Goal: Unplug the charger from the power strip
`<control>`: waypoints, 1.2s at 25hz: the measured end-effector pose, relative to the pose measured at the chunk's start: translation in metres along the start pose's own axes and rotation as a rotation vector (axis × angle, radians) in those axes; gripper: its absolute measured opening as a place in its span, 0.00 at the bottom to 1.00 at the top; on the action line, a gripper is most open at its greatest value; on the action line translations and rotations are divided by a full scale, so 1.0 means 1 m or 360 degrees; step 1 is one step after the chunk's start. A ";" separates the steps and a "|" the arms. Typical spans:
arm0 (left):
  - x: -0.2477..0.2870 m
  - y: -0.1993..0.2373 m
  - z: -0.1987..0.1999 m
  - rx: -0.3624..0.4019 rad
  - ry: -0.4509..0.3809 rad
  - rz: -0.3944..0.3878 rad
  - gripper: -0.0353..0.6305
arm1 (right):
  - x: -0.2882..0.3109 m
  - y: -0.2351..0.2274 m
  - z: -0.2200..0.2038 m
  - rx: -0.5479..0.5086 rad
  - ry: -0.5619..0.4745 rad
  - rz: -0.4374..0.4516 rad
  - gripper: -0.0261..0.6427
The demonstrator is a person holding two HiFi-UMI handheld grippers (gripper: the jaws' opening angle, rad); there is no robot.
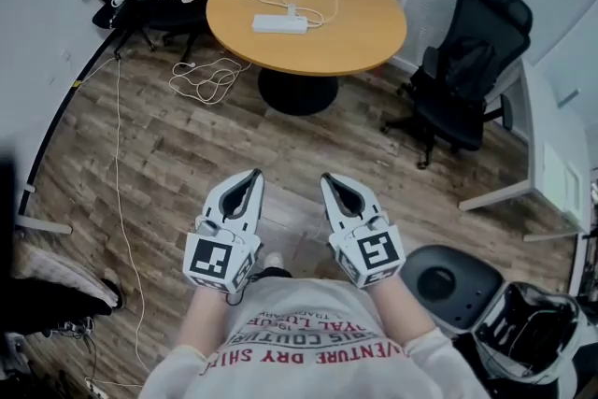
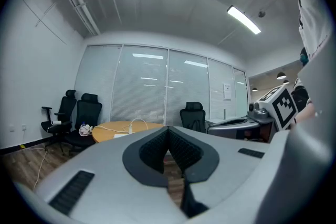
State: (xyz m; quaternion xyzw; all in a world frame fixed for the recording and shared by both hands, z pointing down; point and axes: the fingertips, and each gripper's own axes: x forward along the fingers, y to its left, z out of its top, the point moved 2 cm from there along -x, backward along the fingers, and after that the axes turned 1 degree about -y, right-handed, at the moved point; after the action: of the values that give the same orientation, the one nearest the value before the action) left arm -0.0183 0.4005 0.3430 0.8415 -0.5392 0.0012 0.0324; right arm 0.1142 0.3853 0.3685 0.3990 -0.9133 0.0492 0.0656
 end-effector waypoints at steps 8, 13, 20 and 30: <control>0.026 0.064 -0.002 -0.0056 0.0020 -0.0056 0.10 | 0.062 -0.009 0.016 -0.0055 0.0074 -0.0112 0.08; 0.062 0.094 -0.014 -0.0049 0.0047 -0.0027 0.10 | 0.110 -0.034 0.008 -0.0030 0.0111 -0.0071 0.08; 0.157 0.140 -0.013 0.0006 0.0037 0.0097 0.10 | 0.196 -0.114 0.024 -0.0062 0.0061 0.0025 0.08; 0.305 0.184 0.002 0.0036 -0.0006 0.0212 0.10 | 0.299 -0.256 0.051 -0.0146 0.0068 0.0106 0.08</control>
State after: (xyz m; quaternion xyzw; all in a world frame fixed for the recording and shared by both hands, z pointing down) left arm -0.0581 0.0470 0.3623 0.8041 -0.5940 0.0078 0.0216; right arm 0.0972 -0.0108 0.3755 0.3638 -0.9257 0.0180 0.1016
